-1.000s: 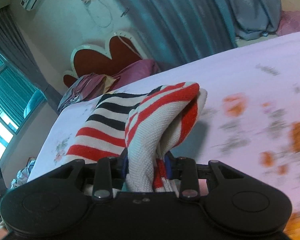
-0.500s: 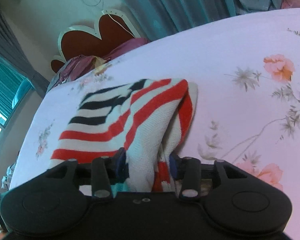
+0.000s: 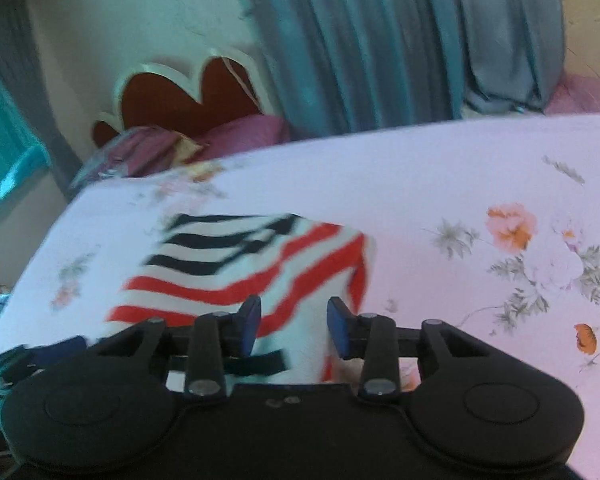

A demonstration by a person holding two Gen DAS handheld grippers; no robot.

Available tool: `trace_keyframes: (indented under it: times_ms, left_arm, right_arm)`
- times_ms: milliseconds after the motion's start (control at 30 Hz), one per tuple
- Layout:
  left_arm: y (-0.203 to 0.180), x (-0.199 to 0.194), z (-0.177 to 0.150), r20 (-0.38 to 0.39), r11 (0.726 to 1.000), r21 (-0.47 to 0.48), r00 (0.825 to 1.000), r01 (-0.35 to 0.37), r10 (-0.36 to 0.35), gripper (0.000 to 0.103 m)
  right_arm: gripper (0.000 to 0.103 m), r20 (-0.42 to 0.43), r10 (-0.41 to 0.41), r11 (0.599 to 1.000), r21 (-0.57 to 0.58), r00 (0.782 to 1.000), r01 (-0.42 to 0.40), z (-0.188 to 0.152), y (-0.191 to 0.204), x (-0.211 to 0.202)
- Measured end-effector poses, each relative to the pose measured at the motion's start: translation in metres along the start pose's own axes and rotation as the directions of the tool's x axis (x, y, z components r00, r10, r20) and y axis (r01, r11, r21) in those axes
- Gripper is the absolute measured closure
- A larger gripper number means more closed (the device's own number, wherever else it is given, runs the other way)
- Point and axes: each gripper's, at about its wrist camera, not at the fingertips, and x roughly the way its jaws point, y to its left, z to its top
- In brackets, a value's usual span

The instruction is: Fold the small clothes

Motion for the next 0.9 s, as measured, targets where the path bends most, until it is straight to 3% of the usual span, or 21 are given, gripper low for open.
trace_keyframes:
  times_ms: [167, 300, 467, 567, 667, 733, 900]
  left_arm:
    - [-0.015, 0.013, -0.011, -0.032, 0.996, 0.062, 0.997, -0.062, 0.064, 0.021]
    - [-0.015, 0.013, -0.012, -0.030, 0.996, 0.058, 0.997, -0.064, 0.066, 0.021]
    - [-0.017, 0.010, -0.013, -0.035, 0.996, 0.066, 0.997, -0.066, 0.068, 0.021]
    - [-0.013, 0.005, -0.012, -0.047, 0.997, 0.043, 0.997, -0.061, 0.063, 0.021]
    - [-0.011, 0.001, -0.016, -0.055, 0.998, 0.026, 0.997, -0.059, 0.060, 0.021]
    - [-0.011, -0.001, -0.020, -0.061, 0.998, 0.018, 0.997, -0.053, 0.054, 0.021]
    - [-0.006, -0.008, -0.027, -0.069, 0.999, 0.008, 0.997, -0.046, 0.047, 0.021]
  right_arm:
    - [0.068, -0.011, -0.020, 0.986, -0.166, 1.000, 0.018, -0.021, 0.028, -0.013]
    - [0.065, -0.029, -0.158, 0.949, -0.280, 0.987, 0.144, -0.039, 0.029, 0.002]
    - [0.066, -0.047, -0.183, 0.959, -0.230, 0.982, 0.167, -0.046, 0.019, 0.009]
    - [0.069, -0.049, -0.153, 0.980, -0.138, 0.987, 0.145, -0.043, 0.015, -0.003]
    - [0.071, -0.030, -0.172, 0.968, -0.189, 0.985, 0.164, -0.054, 0.024, -0.017]
    - [0.071, -0.069, -0.203, 0.964, -0.188, 0.977, 0.188, -0.065, 0.020, -0.013]
    - [0.069, -0.105, -0.182, 0.983, -0.049, 0.978, 0.178, -0.074, 0.005, -0.013]
